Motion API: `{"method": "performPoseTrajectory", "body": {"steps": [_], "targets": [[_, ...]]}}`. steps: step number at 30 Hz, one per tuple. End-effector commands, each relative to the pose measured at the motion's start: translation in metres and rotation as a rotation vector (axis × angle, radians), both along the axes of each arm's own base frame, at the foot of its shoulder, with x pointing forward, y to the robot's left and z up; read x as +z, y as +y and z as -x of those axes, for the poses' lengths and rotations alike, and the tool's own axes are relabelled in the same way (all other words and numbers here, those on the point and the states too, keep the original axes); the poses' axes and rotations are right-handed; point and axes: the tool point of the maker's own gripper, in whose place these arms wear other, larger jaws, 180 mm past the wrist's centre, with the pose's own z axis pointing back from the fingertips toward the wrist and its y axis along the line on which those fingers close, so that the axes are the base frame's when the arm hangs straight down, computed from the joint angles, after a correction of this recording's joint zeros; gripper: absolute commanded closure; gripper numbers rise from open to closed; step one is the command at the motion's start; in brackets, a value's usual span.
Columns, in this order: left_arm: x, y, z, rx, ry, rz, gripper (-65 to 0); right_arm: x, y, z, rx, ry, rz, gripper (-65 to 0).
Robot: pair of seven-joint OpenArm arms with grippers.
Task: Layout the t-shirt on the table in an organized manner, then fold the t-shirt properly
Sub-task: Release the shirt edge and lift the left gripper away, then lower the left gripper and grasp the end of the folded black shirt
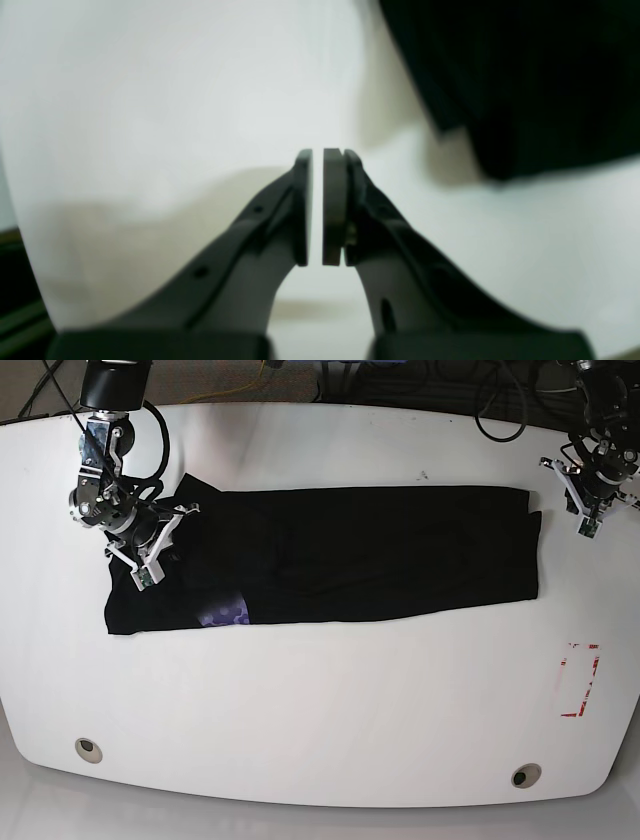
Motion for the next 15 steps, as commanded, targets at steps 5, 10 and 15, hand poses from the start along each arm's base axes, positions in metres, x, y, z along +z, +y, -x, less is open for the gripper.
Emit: {"method": "performPoseTrajectory", "body": {"steps": [5,10,15], "targets": [[0.02,0.004,-0.014,-0.014,-0.061,-0.026,-3.1,-0.014,0.0,0.017,0.031,0.084,0.037,0.0],[0.035,-0.004,-0.027,-0.041,-0.112,-0.04,-8.4,-0.014,0.0,0.017,0.031,0.084,0.037,0.0],[0.046,-0.013,-0.047,-0.027,-0.178,-0.014,-28.2,-0.014,0.0,0.017,0.031,0.084,0.037,0.0]]}}
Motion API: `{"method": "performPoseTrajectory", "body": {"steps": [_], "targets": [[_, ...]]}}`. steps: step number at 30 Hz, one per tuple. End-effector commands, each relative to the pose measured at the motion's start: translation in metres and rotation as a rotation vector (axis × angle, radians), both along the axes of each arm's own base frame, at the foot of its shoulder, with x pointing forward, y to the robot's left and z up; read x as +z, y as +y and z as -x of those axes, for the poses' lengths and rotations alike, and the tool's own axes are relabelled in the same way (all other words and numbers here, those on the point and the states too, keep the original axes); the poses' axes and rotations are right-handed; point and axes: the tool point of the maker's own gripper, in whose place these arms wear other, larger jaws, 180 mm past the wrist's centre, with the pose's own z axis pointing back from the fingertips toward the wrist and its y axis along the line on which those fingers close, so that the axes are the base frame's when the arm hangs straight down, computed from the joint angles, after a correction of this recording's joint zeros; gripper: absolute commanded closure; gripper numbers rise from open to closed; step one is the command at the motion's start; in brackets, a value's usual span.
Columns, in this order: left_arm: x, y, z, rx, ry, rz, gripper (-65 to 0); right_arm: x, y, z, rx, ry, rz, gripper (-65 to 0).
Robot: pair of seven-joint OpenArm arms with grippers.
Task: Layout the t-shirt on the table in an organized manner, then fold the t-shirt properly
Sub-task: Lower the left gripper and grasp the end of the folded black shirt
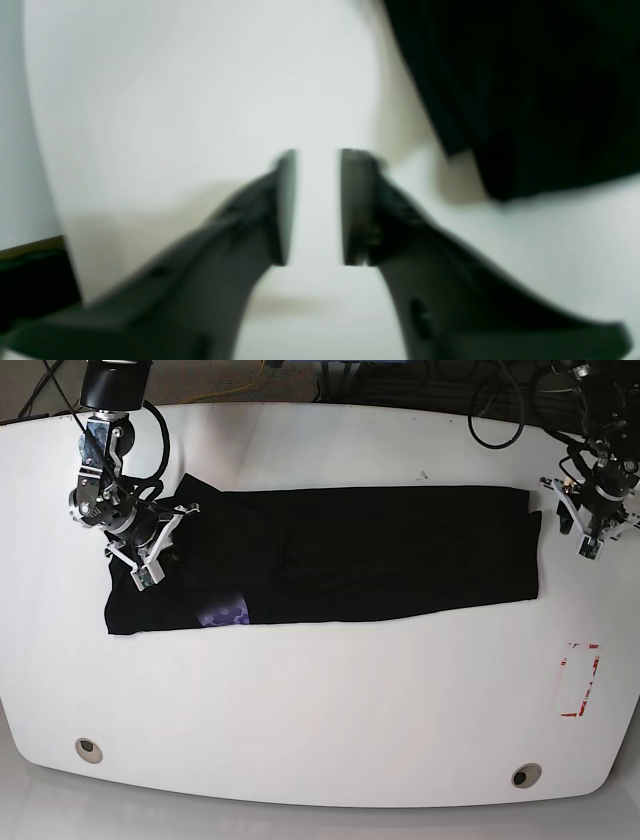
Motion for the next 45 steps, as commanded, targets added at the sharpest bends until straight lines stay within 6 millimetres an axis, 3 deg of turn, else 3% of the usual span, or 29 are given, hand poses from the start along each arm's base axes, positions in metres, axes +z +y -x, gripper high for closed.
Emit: {"method": "performPoseTrajectory", "body": {"steps": [1,7,10,15,21,31,37,45], "targets": [[0.02,-0.002,-0.018,-0.01,-0.077,0.0,-33.5,-0.014,0.0,0.017,0.031,0.086,0.037,0.0],[0.032,0.001,-0.038,0.028,-0.085,0.01,-50.9,-0.015,0.0,0.017,0.03,0.087,0.036,0.0],[0.035,-0.004,-0.044,0.033,-0.093,0.059,-53.7,-0.015,0.0,0.017,0.03,0.087,0.036,0.0],[0.039,-0.023,-0.05,0.035,-0.159,0.211,-54.1,-0.014,0.0,0.017,0.031,0.086,0.037,0.0],[0.013,-0.047,-0.047,0.019,-0.089,0.319,-54.4,-0.016,0.006,0.017,0.03,0.086,0.024,0.0],[-0.024,-0.053,-0.035,0.073,-0.014,0.47,-54.5,-0.016,0.006,0.017,0.03,0.088,0.024,0.0],[-0.027,-0.045,-0.031,0.109,-0.019,0.492,-54.5,-0.017,0.007,0.018,0.029,0.089,0.022,0.0],[-0.031,-0.048,-0.03,0.106,-0.006,0.499,-54.6,-0.017,0.007,0.018,0.029,0.089,0.02,0.0]]}}
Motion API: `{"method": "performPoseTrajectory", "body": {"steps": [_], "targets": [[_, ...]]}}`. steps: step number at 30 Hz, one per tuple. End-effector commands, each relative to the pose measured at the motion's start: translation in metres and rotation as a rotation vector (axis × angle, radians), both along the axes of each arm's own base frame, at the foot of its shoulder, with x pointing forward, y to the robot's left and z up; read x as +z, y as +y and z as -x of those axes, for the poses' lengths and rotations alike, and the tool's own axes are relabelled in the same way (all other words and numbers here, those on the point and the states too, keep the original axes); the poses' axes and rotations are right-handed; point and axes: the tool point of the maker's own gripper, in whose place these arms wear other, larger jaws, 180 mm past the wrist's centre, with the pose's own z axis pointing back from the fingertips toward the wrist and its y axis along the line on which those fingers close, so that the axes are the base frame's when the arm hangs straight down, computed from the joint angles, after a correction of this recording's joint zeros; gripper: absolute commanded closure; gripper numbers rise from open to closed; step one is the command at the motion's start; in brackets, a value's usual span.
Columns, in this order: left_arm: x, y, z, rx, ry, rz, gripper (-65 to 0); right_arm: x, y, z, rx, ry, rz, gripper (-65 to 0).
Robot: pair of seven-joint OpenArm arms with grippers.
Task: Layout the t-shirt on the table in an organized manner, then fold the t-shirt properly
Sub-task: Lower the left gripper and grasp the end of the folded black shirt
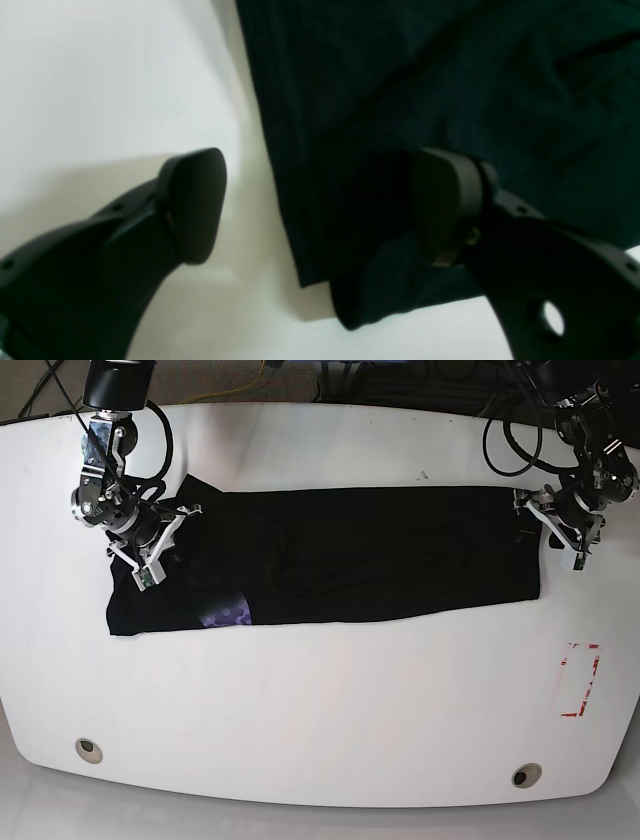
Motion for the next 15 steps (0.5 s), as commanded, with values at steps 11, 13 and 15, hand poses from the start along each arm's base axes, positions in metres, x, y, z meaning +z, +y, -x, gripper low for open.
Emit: {"method": "performPoseTrajectory", "body": {"steps": [11,13,15], "targets": [[-0.024,-0.031,-0.01,-0.07,0.049,0.08,-54.5,-0.016,0.003,0.018,0.038,0.093,0.034,0.0],[-0.024,-0.036,-0.014,-0.083,0.048,0.088,-54.2,-0.016,0.003,0.018,0.038,0.093,0.034,0.0],[-0.024,-0.041,-0.017,-0.095,0.044,0.092,-54.1,-0.016,0.003,0.018,0.038,0.093,0.034,0.0]]}}
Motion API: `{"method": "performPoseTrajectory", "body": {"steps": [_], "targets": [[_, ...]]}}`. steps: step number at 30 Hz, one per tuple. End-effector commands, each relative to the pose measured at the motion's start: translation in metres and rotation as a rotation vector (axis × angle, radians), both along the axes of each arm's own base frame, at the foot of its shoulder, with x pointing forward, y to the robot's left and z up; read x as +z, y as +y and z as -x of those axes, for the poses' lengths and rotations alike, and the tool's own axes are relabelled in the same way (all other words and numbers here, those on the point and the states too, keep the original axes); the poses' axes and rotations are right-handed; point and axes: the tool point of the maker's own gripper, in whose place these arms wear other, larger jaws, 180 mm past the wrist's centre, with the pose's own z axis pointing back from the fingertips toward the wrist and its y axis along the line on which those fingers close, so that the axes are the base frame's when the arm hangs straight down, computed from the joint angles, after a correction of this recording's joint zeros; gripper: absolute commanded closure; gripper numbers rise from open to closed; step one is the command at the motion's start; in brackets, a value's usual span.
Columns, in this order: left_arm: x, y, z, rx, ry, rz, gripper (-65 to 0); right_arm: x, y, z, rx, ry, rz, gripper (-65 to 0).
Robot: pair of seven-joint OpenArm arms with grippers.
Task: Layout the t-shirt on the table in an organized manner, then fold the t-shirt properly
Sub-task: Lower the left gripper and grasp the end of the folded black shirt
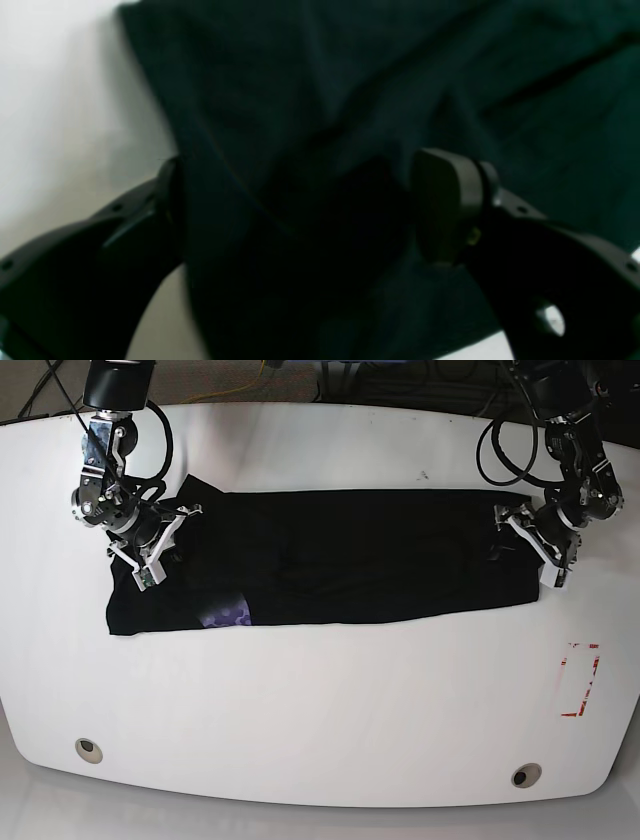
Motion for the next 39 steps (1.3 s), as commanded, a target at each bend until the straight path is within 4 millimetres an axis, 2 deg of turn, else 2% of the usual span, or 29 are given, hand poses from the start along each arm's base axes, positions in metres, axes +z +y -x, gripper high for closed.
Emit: {"method": "performPoseTrajectory", "body": {"steps": [1,8,10,13,18,21,23,27,31,35,39], "targets": [[-0.012,-0.005,0.008,-0.04,0.075,-0.028,-54.1,-0.016,0.003,0.018,0.039,0.093,0.035,0.0],[-0.014,-0.022,0.006,-0.097,0.082,-0.027,-53.7,-0.016,0.003,0.018,0.039,0.093,0.035,0.0],[-0.014,-0.022,0.006,-0.097,0.082,-0.027,-51.2,-0.016,0.003,0.018,0.039,0.093,0.035,0.0],[-0.015,-0.022,0.007,-0.098,0.083,-0.03,-39.2,-0.016,0.003,0.018,0.039,0.093,0.035,0.0],[-0.014,-0.022,0.006,-0.098,0.081,-0.03,-15.6,-0.017,0.003,0.019,0.038,0.095,0.034,0.0],[-0.015,-0.022,0.006,-0.098,0.082,-0.031,-6.0,-0.016,0.003,0.018,0.038,0.093,0.034,0.0],[-0.015,-0.022,0.006,-0.098,0.082,-0.031,-2.9,-0.016,0.003,0.018,0.038,0.093,0.034,0.0],[-0.005,-0.02,-0.004,-0.098,0.049,-0.044,-2.5,-0.016,0.003,0.018,0.038,0.093,0.036,0.0],[0.02,-0.019,-0.016,-0.115,-0.024,-0.087,-2.5,-0.017,0.002,0.018,0.039,0.094,0.039,0.0],[0.045,-0.009,-0.025,-0.137,-0.084,-0.196,-2.5,-0.017,0.002,0.019,0.039,0.095,0.037,0.0],[0.056,-0.001,-0.028,-0.146,-0.102,-0.284,-2.5,-0.016,0.003,0.019,0.039,0.093,0.035,0.0]]}}
